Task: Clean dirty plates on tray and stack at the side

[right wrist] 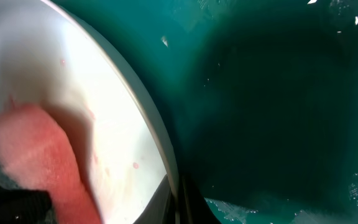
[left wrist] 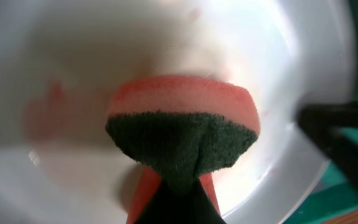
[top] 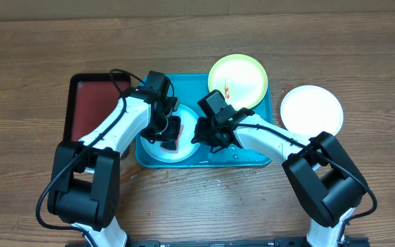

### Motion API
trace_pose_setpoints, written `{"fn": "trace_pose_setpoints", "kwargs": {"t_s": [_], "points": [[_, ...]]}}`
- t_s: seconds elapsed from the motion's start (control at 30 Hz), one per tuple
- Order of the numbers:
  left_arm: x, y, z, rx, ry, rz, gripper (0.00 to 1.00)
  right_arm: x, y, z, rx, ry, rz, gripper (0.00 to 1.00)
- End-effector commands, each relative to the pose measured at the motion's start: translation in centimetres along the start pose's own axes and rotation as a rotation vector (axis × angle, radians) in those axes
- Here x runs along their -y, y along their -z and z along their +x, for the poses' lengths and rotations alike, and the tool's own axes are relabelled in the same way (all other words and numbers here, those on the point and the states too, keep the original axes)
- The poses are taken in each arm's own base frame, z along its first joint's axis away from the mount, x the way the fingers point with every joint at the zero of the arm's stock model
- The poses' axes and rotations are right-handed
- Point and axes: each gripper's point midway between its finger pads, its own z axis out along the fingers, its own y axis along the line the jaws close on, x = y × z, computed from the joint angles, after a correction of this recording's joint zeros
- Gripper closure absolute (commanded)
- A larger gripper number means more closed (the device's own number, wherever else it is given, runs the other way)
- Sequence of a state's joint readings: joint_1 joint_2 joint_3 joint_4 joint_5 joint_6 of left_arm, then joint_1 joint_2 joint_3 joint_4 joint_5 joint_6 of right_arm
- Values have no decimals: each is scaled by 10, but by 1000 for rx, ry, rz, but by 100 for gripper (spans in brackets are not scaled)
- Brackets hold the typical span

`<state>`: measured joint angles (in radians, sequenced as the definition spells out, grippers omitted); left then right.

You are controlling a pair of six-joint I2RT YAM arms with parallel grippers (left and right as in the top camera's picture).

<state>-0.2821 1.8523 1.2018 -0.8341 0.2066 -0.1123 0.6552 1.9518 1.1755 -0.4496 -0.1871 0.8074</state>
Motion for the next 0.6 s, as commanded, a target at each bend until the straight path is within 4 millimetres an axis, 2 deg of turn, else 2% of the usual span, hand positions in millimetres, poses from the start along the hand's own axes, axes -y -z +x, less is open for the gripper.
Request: {"fn": "trace_pose_setpoints", "kwargs": {"t_s": [0.0, 0.07, 0.17, 0.27, 0.33, 0.43, 0.57], "points": [[18, 3, -14, 62, -79, 84, 96, -2, -1, -2, 3, -3, 0, 96], [9, 3, -25, 106, -79, 31, 96, -2, -1, -2, 2, -2, 0, 96], [-20, 6, -37, 162, -3, -138, 96, -1, -1, -1, 0, -3, 1, 96], [-54, 15, -40, 206, 127, -329, 96, -1, -1, -1, -3, -4, 1, 96], [-68, 21, -40, 226, 179, -413, 96, -1, -1, -1, -2, -3, 1, 96], [-71, 21, -32, 200, 197, -430, 96, -1, -1, -1, -2, -3, 0, 96], [-57, 13, -22, 142, 189, -347, 96, -1, -1, -1, -3, -3, 0, 96]]}}
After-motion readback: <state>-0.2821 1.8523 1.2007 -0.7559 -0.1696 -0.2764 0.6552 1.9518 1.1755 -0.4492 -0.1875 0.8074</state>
